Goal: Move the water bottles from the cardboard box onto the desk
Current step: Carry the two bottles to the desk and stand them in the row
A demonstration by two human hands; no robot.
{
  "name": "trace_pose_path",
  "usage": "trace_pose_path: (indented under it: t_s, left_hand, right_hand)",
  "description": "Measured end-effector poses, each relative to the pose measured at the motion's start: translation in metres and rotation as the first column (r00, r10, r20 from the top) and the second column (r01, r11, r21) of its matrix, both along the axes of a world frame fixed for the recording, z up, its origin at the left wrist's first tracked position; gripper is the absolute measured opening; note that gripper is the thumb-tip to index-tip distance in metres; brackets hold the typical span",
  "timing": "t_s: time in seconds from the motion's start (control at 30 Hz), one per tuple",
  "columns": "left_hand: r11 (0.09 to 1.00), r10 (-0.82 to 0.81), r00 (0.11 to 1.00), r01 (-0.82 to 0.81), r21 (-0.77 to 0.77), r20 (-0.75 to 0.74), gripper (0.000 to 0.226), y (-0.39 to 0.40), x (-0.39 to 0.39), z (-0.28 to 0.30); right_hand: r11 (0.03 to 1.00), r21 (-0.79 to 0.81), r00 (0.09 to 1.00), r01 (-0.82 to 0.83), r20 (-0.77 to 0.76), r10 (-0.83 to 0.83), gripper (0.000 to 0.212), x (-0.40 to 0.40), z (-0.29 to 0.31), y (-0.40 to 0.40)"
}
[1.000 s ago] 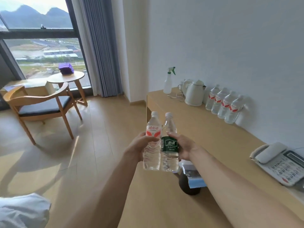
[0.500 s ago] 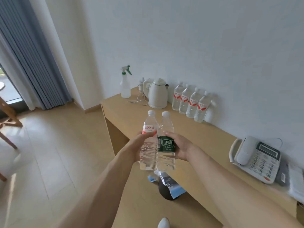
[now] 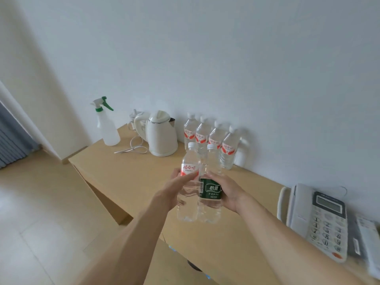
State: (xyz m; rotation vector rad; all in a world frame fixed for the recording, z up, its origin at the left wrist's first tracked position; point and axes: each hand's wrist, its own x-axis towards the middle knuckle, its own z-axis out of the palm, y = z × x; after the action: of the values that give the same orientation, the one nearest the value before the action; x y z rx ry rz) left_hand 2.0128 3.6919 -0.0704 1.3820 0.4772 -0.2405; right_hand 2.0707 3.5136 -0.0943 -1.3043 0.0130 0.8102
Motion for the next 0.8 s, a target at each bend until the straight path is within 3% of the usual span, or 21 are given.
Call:
trace_pose_path:
  t_s: [0.2,0.33,0.43,0.5,0.67,0.8]
  left_hand:
    - [0.975,-0.221,0.975,0.221,-0.024,0.018,0.069,-0.039,0.062,0.0]
    - [0.908,-0.416,0.906,0.41,0.084,0.073,0.064,-0.066,0.096,0.001]
    - [0.871,-0.483,0.865,0.459,0.174,0.137,0.077,-0.079,0.116,-0.002]
    - [0.858,-0.5,0.848,0.458,0.23,0.175,0.082,-0.085,0.125,-0.007]
    - [0.82,-0.55,0.808,0.474,0.319,0.213,0.066,-0.094,0.14,-0.026]
    - [0.779,-0.594,0.775,0.488,0.395,0.215,0.068,-0.098,0.141,-0.037]
  right_hand:
    - [0.986,0.027,0.98,0.165,0.11,-0.167,0.052,0.028,-0.008,-0.053]
    - [0.925,-0.027,0.916,0.378,0.158,-0.369,0.058,0.031,-0.011,-0.089]
    - [0.854,-0.1,0.853,0.511,0.179,-0.489,0.062,0.031,-0.011,-0.106]
    - [0.842,-0.13,0.843,0.524,0.223,-0.49,0.065,0.032,-0.012,-0.113]
    - [0.805,-0.258,0.824,0.534,0.37,-0.429,0.065,0.023,-0.018,-0.125]
    - [0.735,-0.385,0.809,0.559,0.447,-0.381,0.06,0.021,-0.024,-0.126]
